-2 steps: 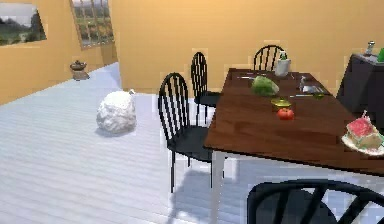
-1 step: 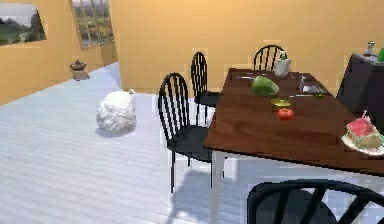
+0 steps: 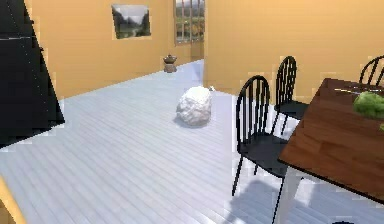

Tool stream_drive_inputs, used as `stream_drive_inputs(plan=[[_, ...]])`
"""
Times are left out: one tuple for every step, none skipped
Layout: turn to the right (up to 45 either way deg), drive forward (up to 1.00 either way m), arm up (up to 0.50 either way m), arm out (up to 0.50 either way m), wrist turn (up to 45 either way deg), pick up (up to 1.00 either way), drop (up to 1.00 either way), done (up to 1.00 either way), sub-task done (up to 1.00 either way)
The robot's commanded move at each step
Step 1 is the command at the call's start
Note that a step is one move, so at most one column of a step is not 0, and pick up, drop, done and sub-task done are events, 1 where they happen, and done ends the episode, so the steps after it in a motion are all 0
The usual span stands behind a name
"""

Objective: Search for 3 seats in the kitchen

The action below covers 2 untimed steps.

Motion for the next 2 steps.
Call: stream_drive_inputs(plan=[[0.0, 1.00, 0.00, 0.00, 0.0, 0.00, 0.00, 0.00, 0.00], [-6.0, 0.00, 0.00, 0.00, 0.0, 0.00, 0.00, 0.00, 0.00]])
